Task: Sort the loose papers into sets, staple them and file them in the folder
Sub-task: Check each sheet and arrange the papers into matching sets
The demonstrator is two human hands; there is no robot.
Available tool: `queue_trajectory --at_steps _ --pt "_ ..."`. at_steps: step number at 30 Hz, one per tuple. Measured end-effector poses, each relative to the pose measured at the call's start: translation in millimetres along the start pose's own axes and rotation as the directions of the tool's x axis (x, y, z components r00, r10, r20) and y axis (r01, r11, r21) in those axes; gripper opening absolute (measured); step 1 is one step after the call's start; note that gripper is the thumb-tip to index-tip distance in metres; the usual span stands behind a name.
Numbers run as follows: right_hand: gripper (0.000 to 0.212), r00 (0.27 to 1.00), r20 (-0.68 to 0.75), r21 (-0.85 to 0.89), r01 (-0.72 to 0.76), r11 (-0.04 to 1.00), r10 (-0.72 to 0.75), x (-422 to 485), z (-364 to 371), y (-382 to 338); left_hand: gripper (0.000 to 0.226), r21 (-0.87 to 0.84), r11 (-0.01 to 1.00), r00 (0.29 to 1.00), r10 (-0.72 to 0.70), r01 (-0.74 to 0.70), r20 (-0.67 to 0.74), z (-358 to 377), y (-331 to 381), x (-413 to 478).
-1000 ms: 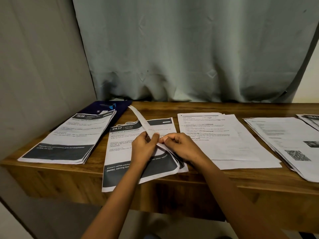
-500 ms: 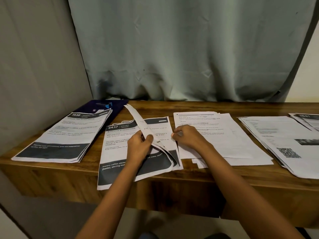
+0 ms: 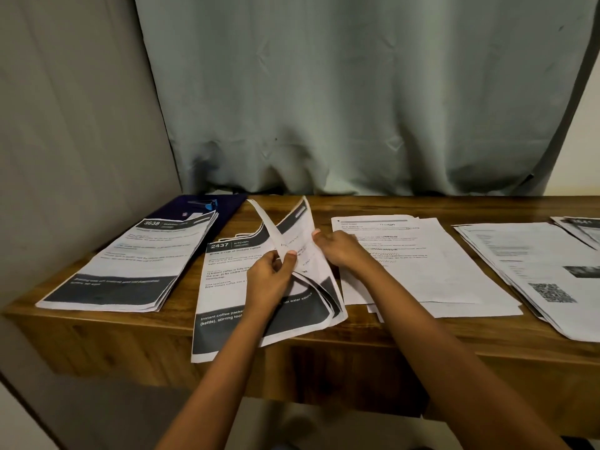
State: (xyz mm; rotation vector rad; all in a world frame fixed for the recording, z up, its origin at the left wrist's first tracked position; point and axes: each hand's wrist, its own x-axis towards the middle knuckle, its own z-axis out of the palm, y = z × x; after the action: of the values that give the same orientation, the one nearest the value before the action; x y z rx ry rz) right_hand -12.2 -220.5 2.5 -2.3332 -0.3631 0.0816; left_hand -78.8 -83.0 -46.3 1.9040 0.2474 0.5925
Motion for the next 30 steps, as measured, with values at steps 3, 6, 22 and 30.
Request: queue_trajectory --at_steps 3,6,22,30 --pt "0.058 0.989 0.077 0.144 0.117 0.983 -0.129 -24.7 2.8 -4.2 0.030 0.021 1.000 1.000 0.011 -0.011 -0.009 -0.4 2.2 -0.3" --pt "0.061 0.976 0.123 0.196 0.151 0.969 -0.177 -40.3 10.1 -5.3 0.039 0.009 1.000 1.000 -0.001 0.001 -0.011 -0.9 3.6 -0.2" --pt "0.055 0.849 -0.423 -0.250 -0.446 0.859 0.318 -9.3 -61.0 77.9 0.013 -0.101 0.993 0.998 -0.060 0.061 0.016 -0.5 -7.7 5.6" --pt "0.075 0.783 -0.422 -0.341 -0.604 0.721 0.457 -5.8 -83.5 95.9 0.018 -0.107 0.992 0.998 -0.058 0.060 0.023 -1.0 -7.1 4.2"
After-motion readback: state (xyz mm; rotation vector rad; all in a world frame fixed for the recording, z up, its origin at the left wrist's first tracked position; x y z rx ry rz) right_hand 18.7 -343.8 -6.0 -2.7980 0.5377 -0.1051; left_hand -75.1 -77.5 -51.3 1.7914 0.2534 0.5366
